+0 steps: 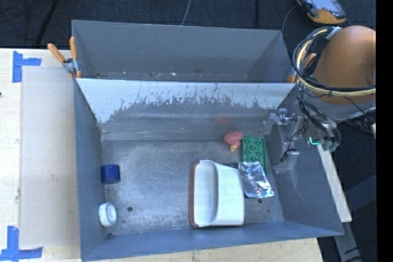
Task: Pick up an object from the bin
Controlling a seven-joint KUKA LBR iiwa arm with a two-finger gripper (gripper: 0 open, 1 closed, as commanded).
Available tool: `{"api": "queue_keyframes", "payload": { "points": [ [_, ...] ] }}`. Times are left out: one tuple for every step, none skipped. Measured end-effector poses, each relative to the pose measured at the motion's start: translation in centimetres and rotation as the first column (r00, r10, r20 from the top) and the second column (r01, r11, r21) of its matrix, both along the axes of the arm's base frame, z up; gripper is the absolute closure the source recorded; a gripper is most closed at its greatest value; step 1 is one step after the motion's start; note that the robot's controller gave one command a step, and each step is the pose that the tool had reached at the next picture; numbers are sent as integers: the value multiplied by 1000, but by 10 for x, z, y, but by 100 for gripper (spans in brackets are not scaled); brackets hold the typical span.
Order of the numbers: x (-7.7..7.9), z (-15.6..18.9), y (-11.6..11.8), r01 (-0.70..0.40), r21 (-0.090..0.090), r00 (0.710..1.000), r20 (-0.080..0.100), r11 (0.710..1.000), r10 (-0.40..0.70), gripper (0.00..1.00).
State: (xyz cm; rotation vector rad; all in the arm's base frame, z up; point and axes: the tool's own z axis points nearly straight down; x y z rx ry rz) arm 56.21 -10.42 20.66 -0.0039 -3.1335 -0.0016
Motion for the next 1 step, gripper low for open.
{"api": "queue_keyframes", "payload": {
  "points": [
    [-39, -118, 19, -346, 1, 938, 6, 938, 346, 0]
  ]
}}
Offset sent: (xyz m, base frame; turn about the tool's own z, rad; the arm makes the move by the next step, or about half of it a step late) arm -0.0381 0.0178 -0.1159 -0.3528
